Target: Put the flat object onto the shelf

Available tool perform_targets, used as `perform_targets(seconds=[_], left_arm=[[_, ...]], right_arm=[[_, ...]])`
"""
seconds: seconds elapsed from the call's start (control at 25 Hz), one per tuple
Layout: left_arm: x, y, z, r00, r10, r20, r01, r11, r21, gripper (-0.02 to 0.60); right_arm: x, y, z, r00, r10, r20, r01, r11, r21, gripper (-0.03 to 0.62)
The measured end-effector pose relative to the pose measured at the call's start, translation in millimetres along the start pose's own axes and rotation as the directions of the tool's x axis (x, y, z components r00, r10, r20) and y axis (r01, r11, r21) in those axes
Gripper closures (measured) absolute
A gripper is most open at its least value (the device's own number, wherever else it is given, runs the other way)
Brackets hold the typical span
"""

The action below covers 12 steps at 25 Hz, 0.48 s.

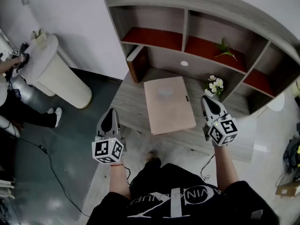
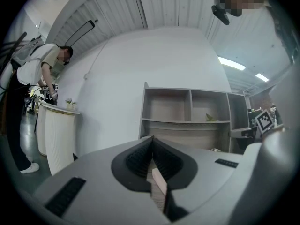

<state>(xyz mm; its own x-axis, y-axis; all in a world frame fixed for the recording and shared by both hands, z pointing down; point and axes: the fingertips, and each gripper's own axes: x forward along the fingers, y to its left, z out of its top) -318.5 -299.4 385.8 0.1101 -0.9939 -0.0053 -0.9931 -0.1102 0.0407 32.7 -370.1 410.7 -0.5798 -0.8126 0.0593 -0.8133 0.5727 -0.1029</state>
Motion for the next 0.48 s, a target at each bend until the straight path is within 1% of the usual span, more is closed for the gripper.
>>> perform_targets(seconds=[0.48], left_arm=[[1.0, 0.1, -2.9, 1.0, 0.0, -0.008, 0.0, 1.0, -0.005, 0.575]], right_arm=[[0.0, -4.2, -4.6, 1.0, -0.008, -0.013, 0.008, 1.0, 0.002, 0.585]])
